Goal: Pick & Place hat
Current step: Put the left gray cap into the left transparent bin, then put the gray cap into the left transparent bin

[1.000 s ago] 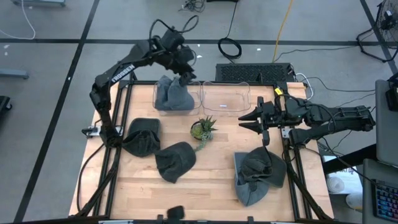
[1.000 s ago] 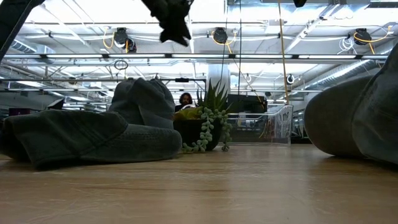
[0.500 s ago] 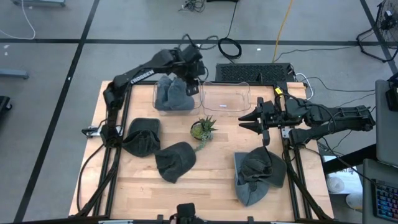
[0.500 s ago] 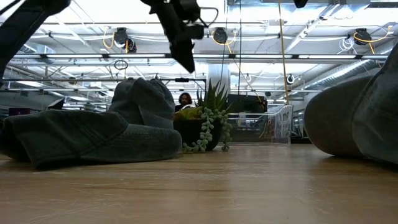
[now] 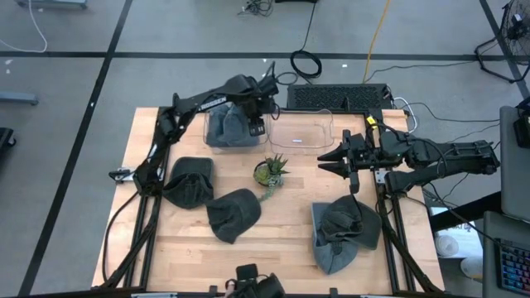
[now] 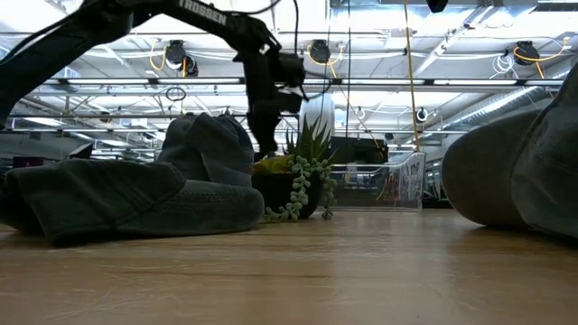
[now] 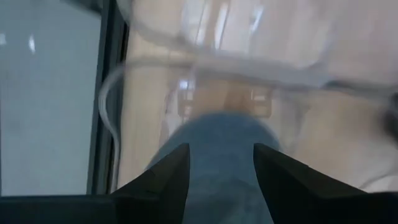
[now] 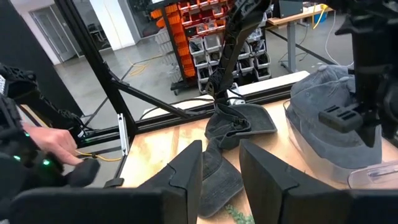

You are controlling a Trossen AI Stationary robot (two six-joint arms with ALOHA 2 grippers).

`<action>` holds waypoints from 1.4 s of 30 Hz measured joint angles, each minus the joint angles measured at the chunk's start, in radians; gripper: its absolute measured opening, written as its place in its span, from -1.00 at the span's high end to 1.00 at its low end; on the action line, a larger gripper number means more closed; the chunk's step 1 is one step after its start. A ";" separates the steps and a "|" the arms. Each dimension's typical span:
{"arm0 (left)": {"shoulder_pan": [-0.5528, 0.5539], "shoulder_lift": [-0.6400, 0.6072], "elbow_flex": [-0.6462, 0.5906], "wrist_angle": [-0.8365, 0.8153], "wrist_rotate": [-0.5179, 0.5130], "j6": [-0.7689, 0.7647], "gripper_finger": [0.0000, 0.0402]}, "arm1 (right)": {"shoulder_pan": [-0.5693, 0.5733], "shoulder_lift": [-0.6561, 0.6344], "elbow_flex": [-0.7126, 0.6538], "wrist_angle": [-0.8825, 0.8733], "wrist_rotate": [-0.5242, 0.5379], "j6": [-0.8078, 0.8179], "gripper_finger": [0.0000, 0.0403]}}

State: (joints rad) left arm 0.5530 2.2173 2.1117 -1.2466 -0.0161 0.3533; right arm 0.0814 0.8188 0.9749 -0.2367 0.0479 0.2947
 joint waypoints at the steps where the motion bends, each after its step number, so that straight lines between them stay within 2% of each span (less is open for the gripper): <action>1: 0.005 0.007 0.000 -0.018 -0.020 -0.020 0.07 | 0.000 0.000 0.000 0.000 0.000 0.000 0.54; 3: 0.015 0.015 0.000 -0.057 -0.054 -0.070 0.07 | 0.000 0.000 0.000 0.000 0.000 0.000 0.54; 9: 0.043 0.017 0.000 -0.215 -0.069 -0.205 0.07 | 0.000 0.000 0.000 0.000 0.001 -0.034 0.54; 15: 0.050 0.017 0.000 -0.328 -0.086 -0.237 0.07 | -0.001 0.000 0.000 0.000 0.002 -0.052 0.54; 27: 0.024 -0.011 0.005 -0.313 -0.088 -0.221 0.07 | -0.001 0.000 0.000 0.000 0.001 -0.045 0.54; 31: 0.006 -0.066 0.006 -0.262 -0.085 -0.178 0.07 | -0.001 0.000 0.000 0.000 0.004 -0.045 0.54; 36: 0.003 -0.156 0.006 -0.172 0.006 -0.123 0.07 | -0.001 0.000 0.000 0.001 0.033 -0.023 0.52; 42: -0.001 -0.278 0.006 -0.065 0.023 -0.130 0.07 | -0.001 0.000 0.000 0.001 0.034 -0.015 0.35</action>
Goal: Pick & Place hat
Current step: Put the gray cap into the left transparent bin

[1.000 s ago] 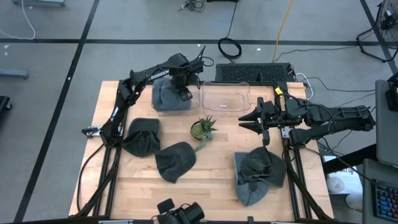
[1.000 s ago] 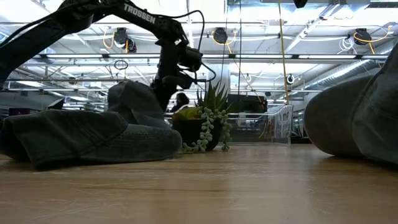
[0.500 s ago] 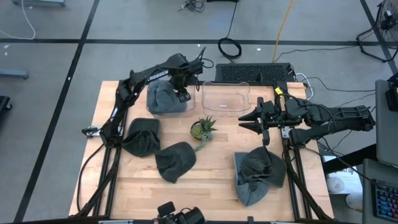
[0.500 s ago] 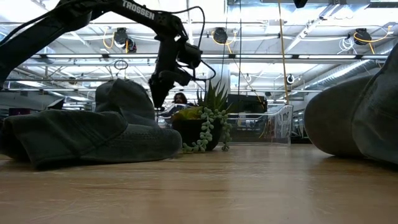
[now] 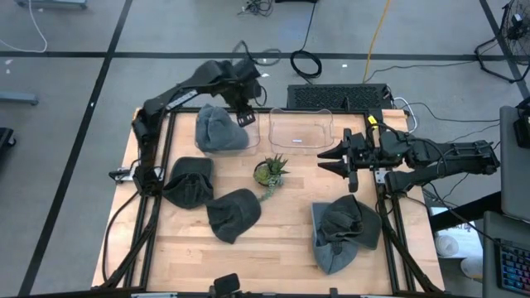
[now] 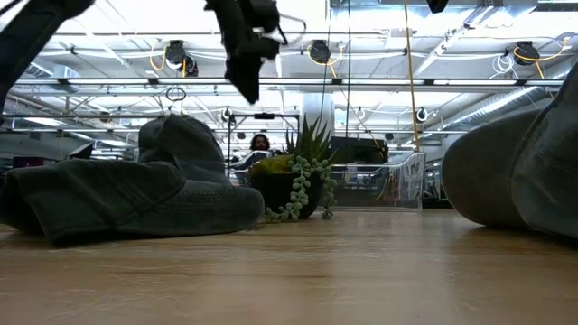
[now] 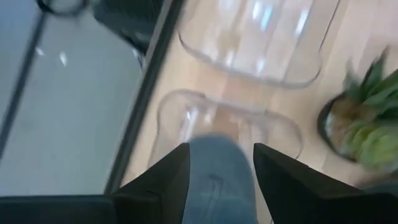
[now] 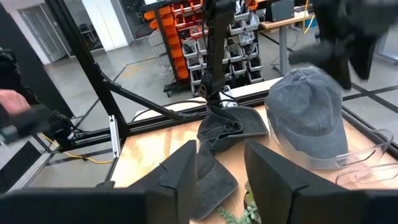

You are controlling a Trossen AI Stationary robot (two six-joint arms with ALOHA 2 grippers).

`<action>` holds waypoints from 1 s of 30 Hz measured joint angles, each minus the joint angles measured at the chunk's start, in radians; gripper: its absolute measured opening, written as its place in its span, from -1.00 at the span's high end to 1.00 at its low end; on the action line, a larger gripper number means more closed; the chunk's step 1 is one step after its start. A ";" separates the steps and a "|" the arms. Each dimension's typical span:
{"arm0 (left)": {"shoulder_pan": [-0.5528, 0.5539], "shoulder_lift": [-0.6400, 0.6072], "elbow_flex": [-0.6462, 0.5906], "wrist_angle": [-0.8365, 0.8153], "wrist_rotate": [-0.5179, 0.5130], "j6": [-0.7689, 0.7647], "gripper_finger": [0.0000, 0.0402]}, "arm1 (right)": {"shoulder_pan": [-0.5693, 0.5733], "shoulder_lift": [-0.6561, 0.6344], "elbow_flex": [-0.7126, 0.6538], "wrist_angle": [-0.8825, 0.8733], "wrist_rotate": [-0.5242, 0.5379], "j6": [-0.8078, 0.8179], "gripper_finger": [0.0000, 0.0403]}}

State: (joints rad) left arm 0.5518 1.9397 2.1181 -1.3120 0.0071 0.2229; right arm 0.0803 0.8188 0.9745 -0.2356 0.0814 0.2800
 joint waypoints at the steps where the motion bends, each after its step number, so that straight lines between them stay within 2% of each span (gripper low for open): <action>1: -0.003 -0.021 0.000 0.022 0.001 0.000 0.07 | 0.000 0.000 0.000 0.000 0.001 0.004 0.30; 4: -0.004 -0.086 0.000 0.064 0.050 -0.025 0.07 | 0.000 0.000 0.000 0.006 0.001 0.027 0.15; 11: -0.026 -0.244 0.000 0.137 0.239 -0.141 0.03 | 0.000 0.000 0.000 0.009 -0.004 0.041 -0.19; 19: -0.103 -0.416 0.000 0.127 0.386 -0.303 -0.18 | 0.003 0.000 0.000 0.044 -0.098 -0.005 -0.29; 21: -0.139 -0.457 0.000 0.127 0.392 -0.325 -0.19 | 0.014 0.000 0.000 0.033 -0.100 -0.004 -0.29; 25: -0.213 -0.525 0.001 0.121 0.351 -0.367 -0.19 | 0.058 0.002 0.017 -0.011 -0.030 -0.006 -0.25; 30: -0.282 -0.597 0.001 0.089 0.278 -0.446 -0.19 | 0.161 0.028 0.113 -0.112 0.168 0.026 -0.23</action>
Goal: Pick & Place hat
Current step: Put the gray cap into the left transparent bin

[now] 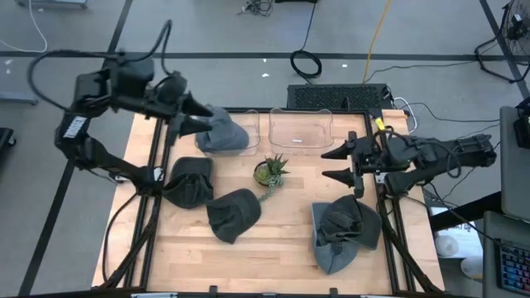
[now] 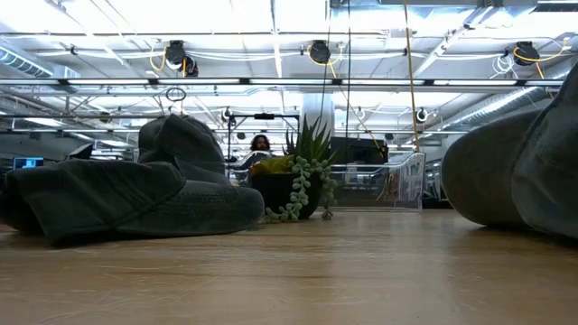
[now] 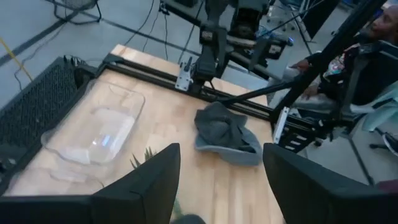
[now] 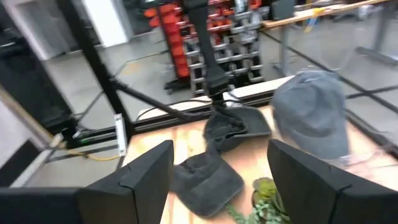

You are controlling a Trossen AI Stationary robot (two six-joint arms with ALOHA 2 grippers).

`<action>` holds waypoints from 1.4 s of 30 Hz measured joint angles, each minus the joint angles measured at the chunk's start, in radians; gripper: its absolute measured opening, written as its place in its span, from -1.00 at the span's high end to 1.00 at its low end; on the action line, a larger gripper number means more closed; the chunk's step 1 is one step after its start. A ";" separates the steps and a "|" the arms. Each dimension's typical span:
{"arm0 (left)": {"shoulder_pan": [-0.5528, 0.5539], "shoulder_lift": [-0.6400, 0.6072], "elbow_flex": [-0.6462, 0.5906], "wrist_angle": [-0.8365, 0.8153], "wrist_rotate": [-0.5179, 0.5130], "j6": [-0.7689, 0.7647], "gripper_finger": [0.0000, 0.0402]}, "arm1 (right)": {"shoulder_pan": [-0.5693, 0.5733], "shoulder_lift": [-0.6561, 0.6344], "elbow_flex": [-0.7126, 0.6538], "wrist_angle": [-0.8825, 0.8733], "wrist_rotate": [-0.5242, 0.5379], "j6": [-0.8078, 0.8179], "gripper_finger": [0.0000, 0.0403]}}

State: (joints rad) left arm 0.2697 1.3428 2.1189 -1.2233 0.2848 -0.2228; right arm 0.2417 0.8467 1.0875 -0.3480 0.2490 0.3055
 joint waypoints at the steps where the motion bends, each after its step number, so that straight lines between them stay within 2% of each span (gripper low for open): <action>1: -0.012 -0.010 0.000 -0.012 -0.010 -0.014 -0.19 | 0.024 0.012 0.026 -0.021 0.046 0.008 -0.23; 8: -0.067 -0.053 0.000 -0.034 -0.059 -0.086 -0.19 | 0.160 0.143 0.225 -0.189 0.275 0.125 -0.23; 15: -0.127 -0.064 0.000 -0.064 -0.059 -0.099 -0.19 | 0.228 0.329 0.428 -0.397 0.304 0.294 -0.23; 21: -0.188 -0.069 0.000 -0.131 -0.058 -0.122 -0.19 | 0.299 0.461 0.545 -0.470 0.299 0.385 -0.22; 29: -0.256 -0.069 0.000 -0.193 -0.051 -0.139 -0.19 | 0.389 0.536 0.614 -0.474 0.292 0.623 -0.21; 36: -0.291 -0.069 0.000 -0.189 -0.051 -0.161 -0.19 | 0.415 0.570 0.614 -0.543 0.139 0.948 -0.21; 42: -0.306 -0.068 0.000 -0.188 -0.051 -0.174 -0.19 | 0.414 0.613 0.614 -0.697 0.028 1.187 -0.21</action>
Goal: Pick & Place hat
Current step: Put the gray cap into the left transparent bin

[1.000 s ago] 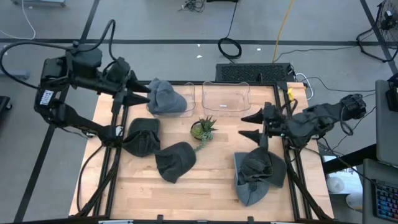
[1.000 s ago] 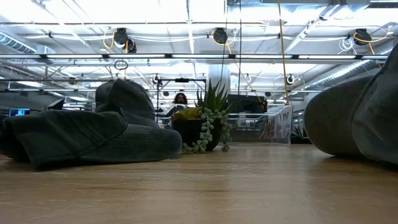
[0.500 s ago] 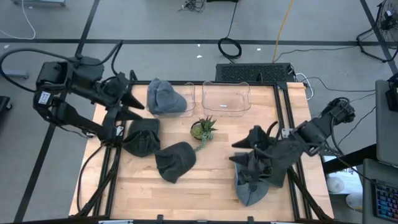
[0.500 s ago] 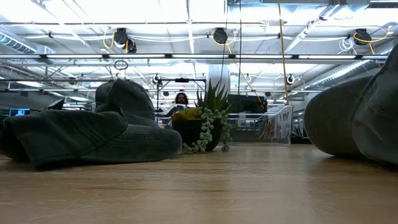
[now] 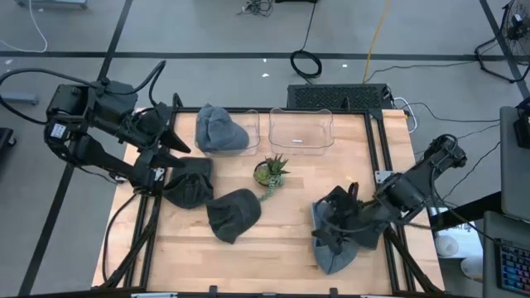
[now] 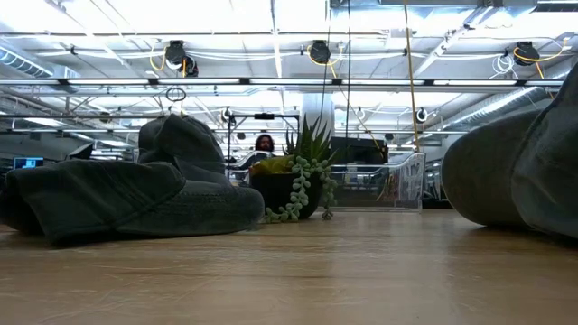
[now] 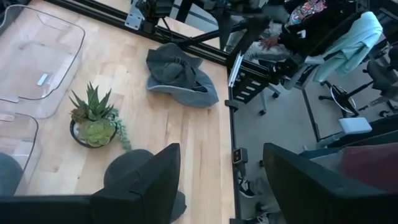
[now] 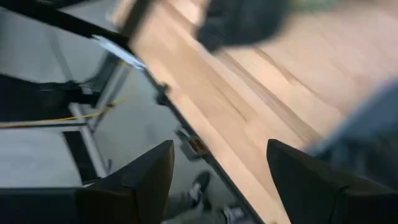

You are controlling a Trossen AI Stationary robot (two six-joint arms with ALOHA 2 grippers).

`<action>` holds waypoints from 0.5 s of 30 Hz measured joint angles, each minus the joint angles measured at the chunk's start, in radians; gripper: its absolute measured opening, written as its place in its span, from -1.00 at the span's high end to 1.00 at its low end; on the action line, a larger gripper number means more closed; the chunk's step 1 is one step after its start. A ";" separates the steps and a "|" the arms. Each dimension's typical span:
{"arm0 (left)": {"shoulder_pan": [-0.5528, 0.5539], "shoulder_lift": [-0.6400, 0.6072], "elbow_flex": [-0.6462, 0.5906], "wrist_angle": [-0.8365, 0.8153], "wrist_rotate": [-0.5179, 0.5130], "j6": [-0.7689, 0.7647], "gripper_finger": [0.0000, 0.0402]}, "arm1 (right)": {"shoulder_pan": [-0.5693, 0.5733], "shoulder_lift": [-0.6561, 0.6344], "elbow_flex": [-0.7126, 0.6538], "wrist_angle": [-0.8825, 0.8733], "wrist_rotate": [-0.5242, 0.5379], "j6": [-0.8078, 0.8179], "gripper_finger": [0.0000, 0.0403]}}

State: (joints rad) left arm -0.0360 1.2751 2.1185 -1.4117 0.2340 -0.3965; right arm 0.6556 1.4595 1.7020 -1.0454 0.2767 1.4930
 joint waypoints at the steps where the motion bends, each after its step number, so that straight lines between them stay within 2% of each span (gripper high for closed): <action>1: 0.000 0.000 0.000 0.000 0.000 -0.001 -0.19 | -0.001 0.007 0.000 -0.027 -0.017 0.034 -0.21; 9: 0.000 0.001 0.000 0.000 0.000 -0.002 -0.19 | -0.010 0.057 -0.001 -0.191 -0.019 0.268 -0.21; 15: 0.000 0.001 0.000 0.001 -0.039 -0.015 -0.19 | -0.047 0.111 -0.022 -0.196 -0.020 0.286 -0.21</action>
State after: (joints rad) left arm -0.0360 1.2758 2.1185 -1.4105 0.1953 -0.4120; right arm 0.6083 1.5704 1.6796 -1.2415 0.2569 1.7789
